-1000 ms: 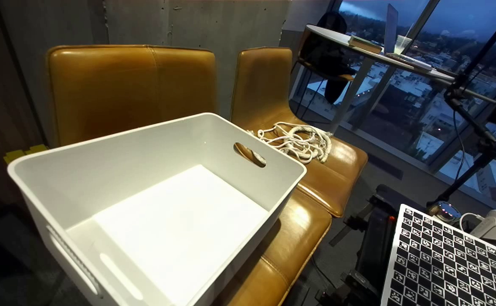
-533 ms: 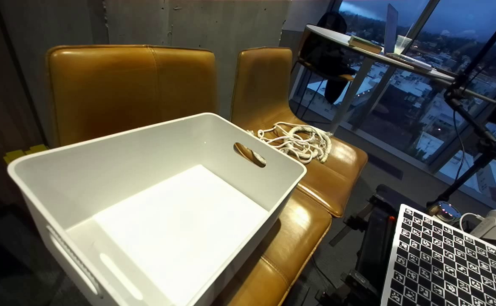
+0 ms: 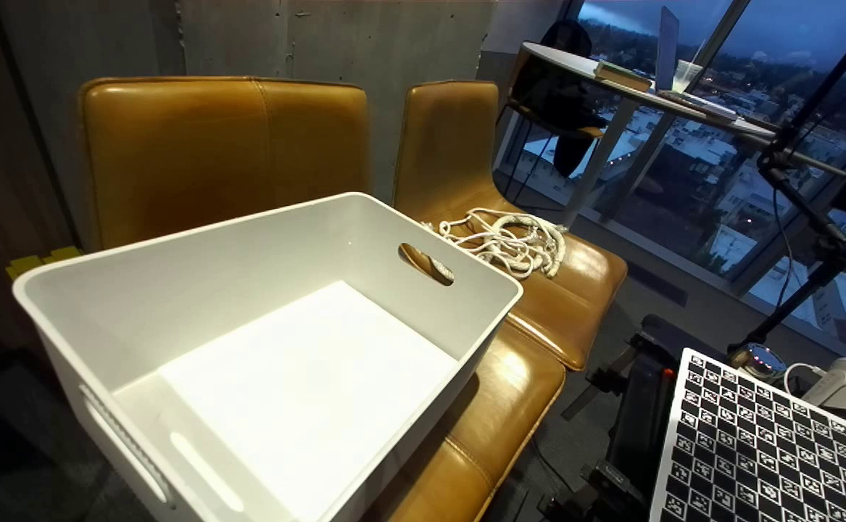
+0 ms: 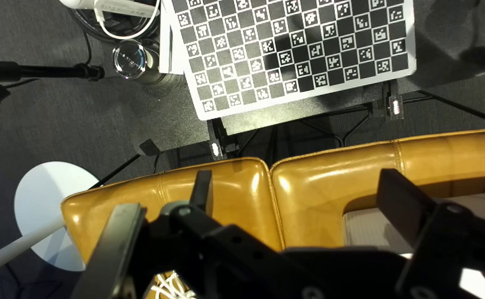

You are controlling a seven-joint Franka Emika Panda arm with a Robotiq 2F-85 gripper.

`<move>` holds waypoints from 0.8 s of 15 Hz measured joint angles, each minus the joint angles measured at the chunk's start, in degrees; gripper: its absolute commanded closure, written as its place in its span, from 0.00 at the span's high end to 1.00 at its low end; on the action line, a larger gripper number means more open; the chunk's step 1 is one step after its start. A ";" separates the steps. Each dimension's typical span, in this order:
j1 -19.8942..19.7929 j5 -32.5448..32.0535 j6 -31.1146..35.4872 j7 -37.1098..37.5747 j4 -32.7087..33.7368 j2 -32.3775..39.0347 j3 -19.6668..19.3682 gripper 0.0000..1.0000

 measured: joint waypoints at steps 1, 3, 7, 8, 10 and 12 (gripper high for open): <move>0.00 0.00 0.00 0.00 0.00 0.00 0.00 1.00; 0.03 0.00 0.00 0.00 -0.01 0.00 -0.02 1.00; -0.17 -4.65 4.56 -0.07 0.30 2.59 -0.39 1.00; -0.59 -6.50 7.78 0.11 0.31 4.07 -0.71 1.00; -2.35 -9.89 15.53 1.59 0.38 7.72 -1.45 1.00; -4.66 -12.01 25.10 5.30 0.50 11.98 -2.35 1.00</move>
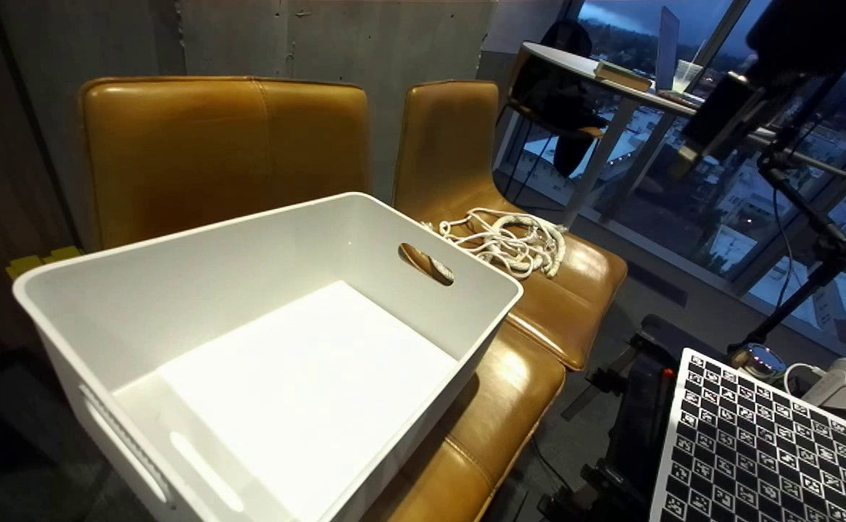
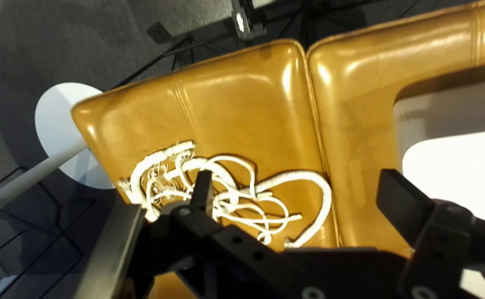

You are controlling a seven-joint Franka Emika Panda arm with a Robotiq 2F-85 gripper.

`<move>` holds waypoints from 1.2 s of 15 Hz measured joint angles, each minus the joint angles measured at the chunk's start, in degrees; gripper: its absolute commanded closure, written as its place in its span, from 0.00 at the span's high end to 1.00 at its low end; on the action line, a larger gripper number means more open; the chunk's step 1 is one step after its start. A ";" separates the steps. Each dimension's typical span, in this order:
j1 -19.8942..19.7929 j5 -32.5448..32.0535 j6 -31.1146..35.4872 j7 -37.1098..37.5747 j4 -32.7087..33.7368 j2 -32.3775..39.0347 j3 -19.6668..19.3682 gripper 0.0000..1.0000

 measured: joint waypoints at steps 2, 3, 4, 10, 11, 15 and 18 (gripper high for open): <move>-2.13 -0.93 8.54 4.34 0.73 4.74 -0.99 1.00; -3.05 -1.40 12.21 6.79 1.24 7.16 -1.35 1.00; -3.88 -2.26 15.36 9.89 1.98 9.75 -1.64 1.00; -2.79 -5.69 20.76 28.43 11.10 25.62 -5.33 1.00; -1.86 -5.36 20.72 29.95 13.15 28.22 -6.39 1.00; 1.78 -0.29 20.50 32.07 22.34 39.07 -10.66 1.00; 4.05 4.10 20.50 32.14 28.11 46.19 -12.68 1.00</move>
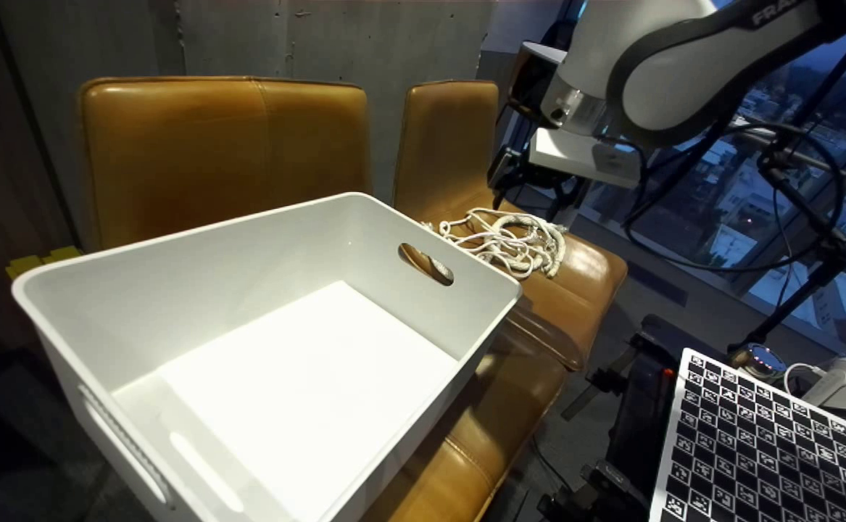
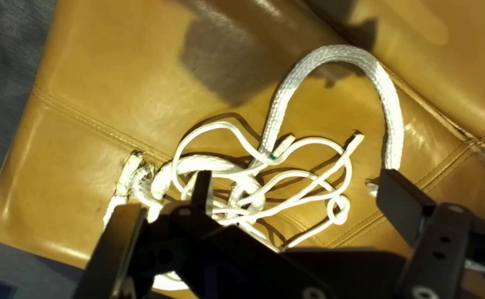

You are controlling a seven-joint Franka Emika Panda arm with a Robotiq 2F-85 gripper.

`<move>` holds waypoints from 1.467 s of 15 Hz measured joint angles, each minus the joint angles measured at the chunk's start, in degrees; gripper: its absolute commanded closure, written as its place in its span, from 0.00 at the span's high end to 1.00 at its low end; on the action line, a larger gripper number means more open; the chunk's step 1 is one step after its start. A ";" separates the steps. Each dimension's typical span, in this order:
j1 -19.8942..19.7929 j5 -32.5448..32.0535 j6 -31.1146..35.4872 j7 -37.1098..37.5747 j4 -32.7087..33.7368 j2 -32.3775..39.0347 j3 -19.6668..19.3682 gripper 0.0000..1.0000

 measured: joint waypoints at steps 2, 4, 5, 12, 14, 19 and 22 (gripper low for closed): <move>1.37 2.47 -0.06 0.19 3.29 4.28 -0.66 1.00; 2.69 4.42 -0.22 0.52 6.33 8.33 -1.12 1.00; 3.24 5.31 -0.36 0.61 7.79 10.24 -1.29 1.00; 5.17 8.82 -3.78 1.52 17.93 21.63 -2.17 1.00; 5.94 8.83 -3.88 1.62 18.74 23.47 -2.69 1.00; 8.58 8.83 -3.71 1.89 20.24 25.46 -5.03 0.51; 9.55 8.83 -5.43 2.27 20.29 25.65 -6.47 0.29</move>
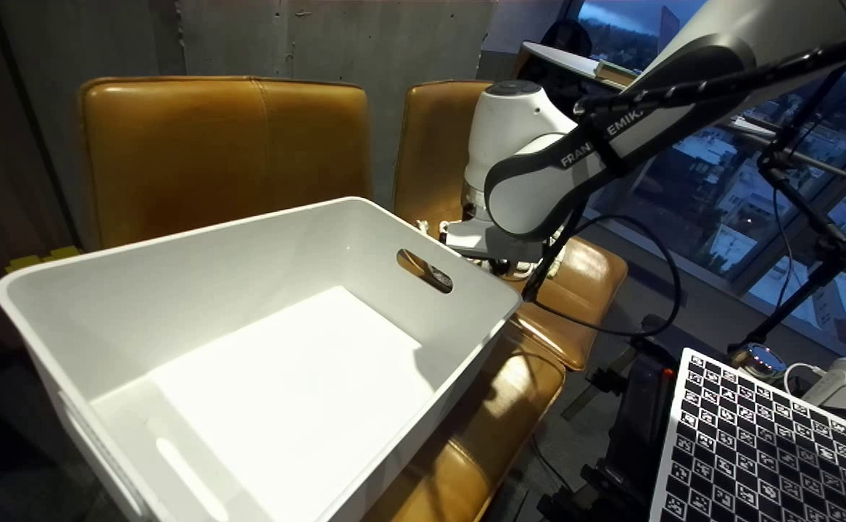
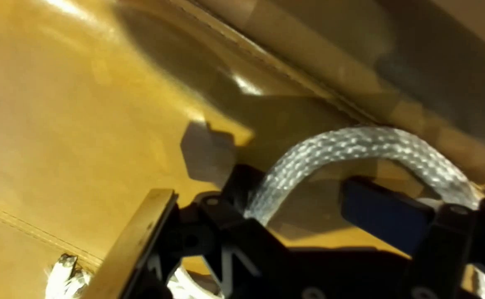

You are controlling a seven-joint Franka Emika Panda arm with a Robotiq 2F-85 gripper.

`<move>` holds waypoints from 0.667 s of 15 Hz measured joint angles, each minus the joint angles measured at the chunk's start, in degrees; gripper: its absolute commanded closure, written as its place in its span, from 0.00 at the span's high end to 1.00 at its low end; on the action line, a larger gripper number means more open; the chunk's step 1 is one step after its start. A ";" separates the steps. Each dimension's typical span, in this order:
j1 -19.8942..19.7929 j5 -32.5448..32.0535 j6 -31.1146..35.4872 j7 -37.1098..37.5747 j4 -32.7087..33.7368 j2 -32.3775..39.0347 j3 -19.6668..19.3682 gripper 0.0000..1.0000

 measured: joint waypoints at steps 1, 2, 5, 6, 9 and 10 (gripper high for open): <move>0.06 0.00 -0.61 0.03 0.00 0.08 -0.32 0.22; 0.07 0.00 -0.96 0.04 0.01 0.21 -0.59 0.12; 0.07 -0.01 -1.80 0.04 0.03 0.47 -1.17 0.00; 0.06 -0.01 -2.15 0.04 0.10 0.46 -1.31 0.00; 0.09 -0.02 -3.30 0.04 0.30 -0.50 -1.43 0.00; 0.18 -0.06 -3.99 0.02 0.32 -1.43 -1.43 0.00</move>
